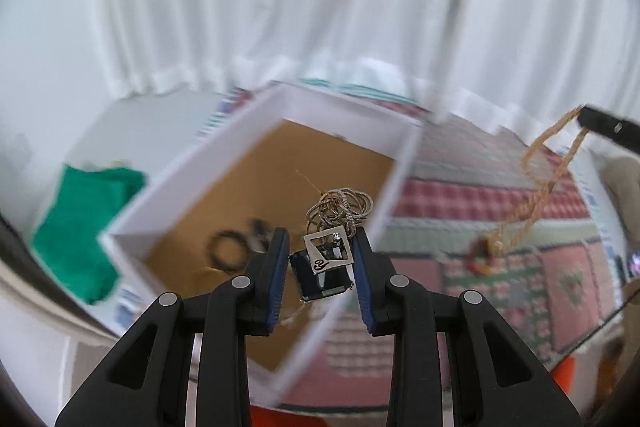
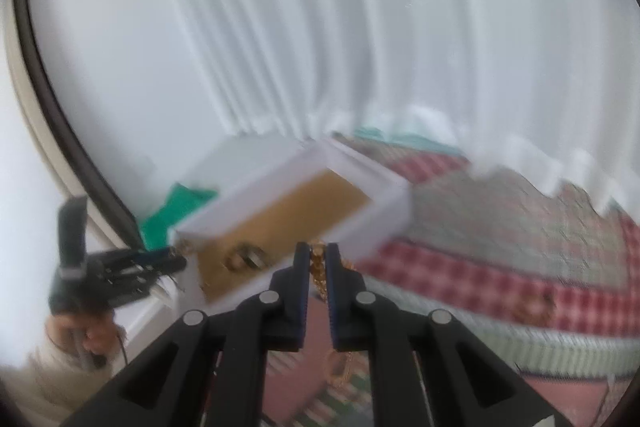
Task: Organize jewelry
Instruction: 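Carry both pieces into the white box and open both tools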
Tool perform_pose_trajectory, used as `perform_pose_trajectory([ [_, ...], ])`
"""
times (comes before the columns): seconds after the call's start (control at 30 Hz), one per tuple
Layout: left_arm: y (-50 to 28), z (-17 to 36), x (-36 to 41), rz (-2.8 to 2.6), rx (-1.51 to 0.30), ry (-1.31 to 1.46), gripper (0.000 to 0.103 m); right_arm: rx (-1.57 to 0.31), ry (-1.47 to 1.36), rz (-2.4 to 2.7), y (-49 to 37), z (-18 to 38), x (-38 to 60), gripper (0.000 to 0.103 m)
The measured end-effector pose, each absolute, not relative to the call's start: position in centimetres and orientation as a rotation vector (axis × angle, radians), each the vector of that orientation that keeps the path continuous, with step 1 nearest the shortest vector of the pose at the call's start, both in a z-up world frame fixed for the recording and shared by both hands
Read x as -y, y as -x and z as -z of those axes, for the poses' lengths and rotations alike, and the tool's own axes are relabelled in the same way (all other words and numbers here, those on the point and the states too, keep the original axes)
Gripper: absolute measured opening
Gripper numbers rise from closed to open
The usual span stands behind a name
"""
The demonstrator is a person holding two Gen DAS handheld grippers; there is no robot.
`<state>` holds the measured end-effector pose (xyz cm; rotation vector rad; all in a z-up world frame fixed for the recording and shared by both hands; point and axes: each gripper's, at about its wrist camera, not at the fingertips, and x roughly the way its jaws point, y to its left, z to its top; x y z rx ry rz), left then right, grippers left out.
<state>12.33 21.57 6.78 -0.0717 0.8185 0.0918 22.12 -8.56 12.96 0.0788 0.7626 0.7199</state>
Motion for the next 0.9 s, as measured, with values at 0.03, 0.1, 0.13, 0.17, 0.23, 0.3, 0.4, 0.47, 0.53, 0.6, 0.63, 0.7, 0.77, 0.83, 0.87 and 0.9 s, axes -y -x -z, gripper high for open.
perform_pose_trajectory([
  [0.03, -12.4, -6.8, -22.5, -0.118, -0.813, 0.070, 0.030, -0.757, -0.082, -0.739, -22.5, -13.4, 7.3, 0.008],
  [0.1, -12.5, -6.5, -24.1, -0.161, -0.810, 0.072, 0.030, -0.742, -0.083, -0.777, -23.5, -14.6, 4.2, 0.008],
  [0.13, -12.6, -6.3, -24.8, -0.177, -0.813, 0.073, 0.030, -0.735, -0.081, -0.790, -23.8, -14.9, 2.9, 0.008],
  [0.17, -12.8, -5.9, -25.5, -0.190, -0.819, 0.075, 0.030, -0.730, -0.079, -0.800, -24.2, -15.1, 1.9, 0.008],
  [0.23, -13.1, -5.2, -26.4, -0.208, -0.829, 0.076, 0.030, -0.727, -0.075, -0.823, -25.0, -15.7, -0.6, 0.008],
  [0.3, -13.2, -4.4, -27.2, -0.220, -0.842, 0.077, 0.030, -0.728, -0.074, -0.839, -25.7, -16.0, -2.5, 0.008],
  [0.4, -13.1, -3.5, -27.8, -0.222, -0.859, 0.083, 0.030, -0.739, -0.063, -0.855, -26.7, -15.9, -4.9, 0.008],
  [0.47, -13.6, -2.8, -28.1, -0.220, -0.871, 0.090, 0.030, -0.759, -0.053, -0.861, -27.4, -15.1, -6.3, 0.008],
  [0.53, -13.9, -2.2, -28.2, -0.216, -0.882, 0.096, 0.030, -0.781, -0.043, -0.861, -28.0, -14.4, -7.5, 0.008],
  [0.6, -14.2, -1.6, -28.3, -0.210, -0.895, 0.105, 0.030, -0.799, -0.032, -0.860, -28.5, -13.5, -8.2, 0.008],
  [0.63, -14.4, -1.1, -28.4, -0.202, -0.907, 0.115, 0.030, -0.806, -0.027, -0.859, -28.8, -13.0, -8.5, 0.008],
  [0.7, -14.9, -0.4, -28.2, -0.189, -0.928, 0.131, 0.030, -0.820, -0.017, -0.855, -29.5, -12.1, -9.1, 0.008],
  [0.77, -15.4, 0.8, -28.0, -0.171, -0.955, 0.151, 0.030, -0.839, -0.009, -0.847, -30.3, -11.1, -9.6, 0.008],
  [0.83, -15.9, 2.2, -27.7, -0.162, -0.987, 0.163, 0.030, -0.867, 0.002, -0.832, -31.2, -9.7, -10.3, 0.008],
  [0.87, -16.3, 3.0, -27.6, -0.157, -1.003, 0.169, 0.030, -0.878, 0.014, -0.825, -31.7, -8.9, -10.6, 0.008],
  [0.9, -16.4, 3.4, -27.6, -0.154, -1.015, 0.174, 0.030, -0.885, 0.024, -0.817, -32.1, -8.3, -10.9, 0.008],
])
